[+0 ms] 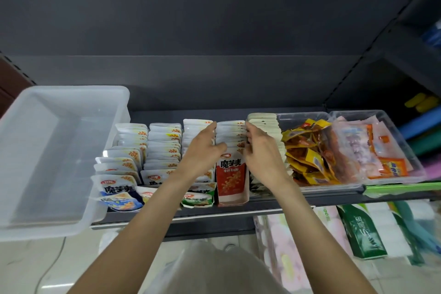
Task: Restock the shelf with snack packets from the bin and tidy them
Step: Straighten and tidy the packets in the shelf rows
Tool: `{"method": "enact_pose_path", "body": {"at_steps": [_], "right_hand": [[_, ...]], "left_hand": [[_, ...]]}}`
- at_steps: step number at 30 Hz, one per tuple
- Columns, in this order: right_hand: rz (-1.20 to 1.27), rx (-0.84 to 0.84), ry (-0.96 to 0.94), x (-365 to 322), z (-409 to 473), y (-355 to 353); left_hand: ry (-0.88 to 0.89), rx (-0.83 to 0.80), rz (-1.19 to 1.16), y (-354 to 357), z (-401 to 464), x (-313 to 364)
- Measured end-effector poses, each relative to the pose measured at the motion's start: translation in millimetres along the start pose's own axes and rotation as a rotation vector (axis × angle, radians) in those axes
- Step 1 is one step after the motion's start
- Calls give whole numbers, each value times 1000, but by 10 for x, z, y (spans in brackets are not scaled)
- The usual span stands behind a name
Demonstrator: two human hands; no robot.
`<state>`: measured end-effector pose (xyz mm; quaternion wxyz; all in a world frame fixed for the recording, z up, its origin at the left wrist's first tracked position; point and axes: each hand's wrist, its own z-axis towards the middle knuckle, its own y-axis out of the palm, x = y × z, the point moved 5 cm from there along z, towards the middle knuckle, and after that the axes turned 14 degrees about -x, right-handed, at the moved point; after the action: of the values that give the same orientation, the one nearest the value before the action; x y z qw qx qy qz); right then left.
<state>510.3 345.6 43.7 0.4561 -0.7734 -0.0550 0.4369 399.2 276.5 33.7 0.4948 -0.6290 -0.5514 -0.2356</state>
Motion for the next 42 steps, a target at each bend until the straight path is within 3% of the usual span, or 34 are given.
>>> {"method": "enact_pose_path", "body": {"at_steps": [4,9,13,21,28,35,40,42], "right_hand": [[-91,-26,43,-54,137,53],[11,-33,63,20,168,-31],[-49,-30,45,-40,196,-35],[198,-57,13,100,268,29],[-21,-33,-53,54,280,-86],[-686,48,-280,-76,166,-116],[-798,27,-304,-153,249,13],[-789,19,-271,-122,231,36]], "left_hand": [[-29,-5,-49,19,47,-34],[-11,58,-209,-16,6,-96],[-12,32,-163,-2,31,-81],[10,47,-226,12,12,-87],[48,85,-230,-32,31,-96],[128,230,129,-274,-68,-55],[100,318,612,-188,-91,-17],[42,281,655,-127,-51,-37]]}}
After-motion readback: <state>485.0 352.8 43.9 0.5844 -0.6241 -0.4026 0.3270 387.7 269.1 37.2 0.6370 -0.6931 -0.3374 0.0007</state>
